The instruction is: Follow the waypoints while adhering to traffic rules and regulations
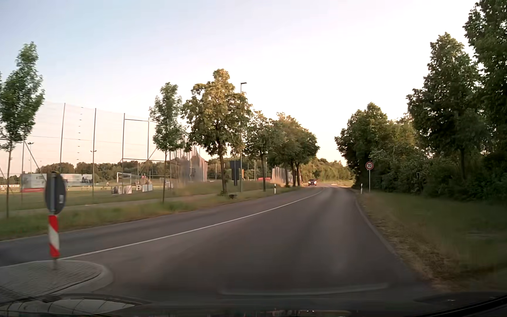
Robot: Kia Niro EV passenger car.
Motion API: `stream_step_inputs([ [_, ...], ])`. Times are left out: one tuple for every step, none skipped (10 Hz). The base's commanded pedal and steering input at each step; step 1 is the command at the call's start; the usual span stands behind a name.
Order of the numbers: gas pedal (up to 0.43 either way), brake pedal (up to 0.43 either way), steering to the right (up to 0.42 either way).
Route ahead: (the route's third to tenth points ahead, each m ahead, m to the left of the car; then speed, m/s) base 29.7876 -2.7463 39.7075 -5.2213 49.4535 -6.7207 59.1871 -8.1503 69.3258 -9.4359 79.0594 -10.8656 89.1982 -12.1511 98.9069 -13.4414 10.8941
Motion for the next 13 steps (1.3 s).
stream_step_inputs([
  [0.429,0.018,0.09],
  [0.429,0.012,0.089],
  [0.441,0.018,0.084],
  [0.461,0.018,0.078],
  [0.461,0.018,0.07],
  [0.469,0.018,0.065],
  [0.469,0.018,0.06],
  [0.48,0.012,0.056],
  [0.48,0.012,0.052],
  [0.48,0.018,0.048],
  [0.48,0.018,0.041],
  [0.488,0.018,0.035],
  [0.488,0.012,0.025],
])
